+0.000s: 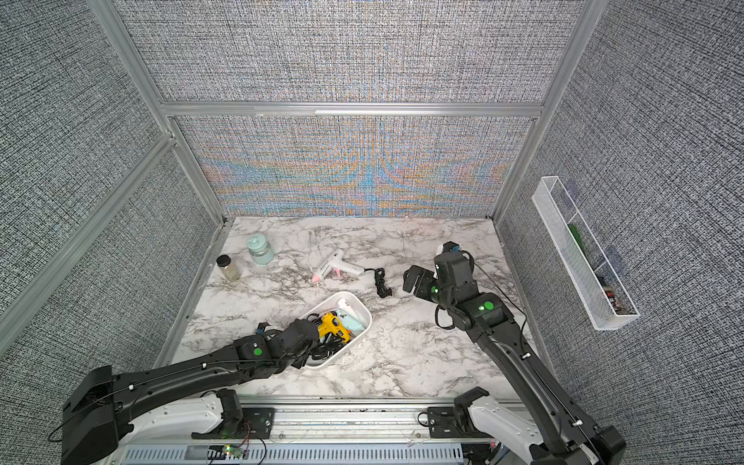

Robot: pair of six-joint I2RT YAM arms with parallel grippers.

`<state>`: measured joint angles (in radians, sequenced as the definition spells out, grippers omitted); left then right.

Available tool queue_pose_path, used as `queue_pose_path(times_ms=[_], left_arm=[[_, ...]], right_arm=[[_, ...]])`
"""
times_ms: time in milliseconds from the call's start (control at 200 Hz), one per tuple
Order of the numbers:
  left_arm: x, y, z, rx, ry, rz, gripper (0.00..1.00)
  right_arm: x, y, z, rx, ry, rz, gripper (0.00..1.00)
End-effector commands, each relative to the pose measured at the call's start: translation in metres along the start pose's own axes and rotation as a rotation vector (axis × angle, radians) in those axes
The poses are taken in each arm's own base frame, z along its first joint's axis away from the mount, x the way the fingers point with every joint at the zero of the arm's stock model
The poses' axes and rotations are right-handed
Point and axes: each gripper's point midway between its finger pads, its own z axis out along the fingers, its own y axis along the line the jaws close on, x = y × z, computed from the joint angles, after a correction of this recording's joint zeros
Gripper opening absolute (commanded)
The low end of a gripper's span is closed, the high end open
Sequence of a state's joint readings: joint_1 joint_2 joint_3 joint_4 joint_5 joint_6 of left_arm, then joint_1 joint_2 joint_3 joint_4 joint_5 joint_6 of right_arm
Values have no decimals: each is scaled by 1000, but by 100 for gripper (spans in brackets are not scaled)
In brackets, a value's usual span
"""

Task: Put the hot melt glue gun into the storage box
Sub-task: Place the hot melt adhesive gun in the storage box.

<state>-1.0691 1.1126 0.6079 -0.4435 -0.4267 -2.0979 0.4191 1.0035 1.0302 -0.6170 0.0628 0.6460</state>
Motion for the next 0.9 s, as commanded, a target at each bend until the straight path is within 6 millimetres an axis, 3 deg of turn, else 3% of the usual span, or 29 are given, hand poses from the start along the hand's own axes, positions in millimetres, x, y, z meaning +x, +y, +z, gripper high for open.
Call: queue_pose_path(times_ms=[0,295,455,566,641,681,731,831,891], left_arm=[[6,-4,3,1,20,-625,74],[-9,-11,-28,31,20,-538,99],[-20,-15,-48,46,6,-495,99],[-19,-5,-41,29,15,-509,99],[-17,-9,-42,45,30,-488,97],[-19,-17,-47,75,26,-456,91],[-23,-33,-55,131,15,-419,74],[-19,-53,-56,204,25,-380,1],[-9,-58,-47,206,57,-361,0]], right_arm=[[-8,7,-3,-24,-23,1,99],[-9,8,-4,-21,-23,-9,99],[-9,9,-2,-26,-20,-7,99],[-9,9,0,-23,-20,-8,99],[-9,10,0,-26,-18,-9,99],[-10,10,-1,-27,-20,-8,99],[-10,9,-1,-24,-20,-11,99],[-8,9,1,-21,-13,-15,99],[-7,9,3,-23,-9,-15,99]])
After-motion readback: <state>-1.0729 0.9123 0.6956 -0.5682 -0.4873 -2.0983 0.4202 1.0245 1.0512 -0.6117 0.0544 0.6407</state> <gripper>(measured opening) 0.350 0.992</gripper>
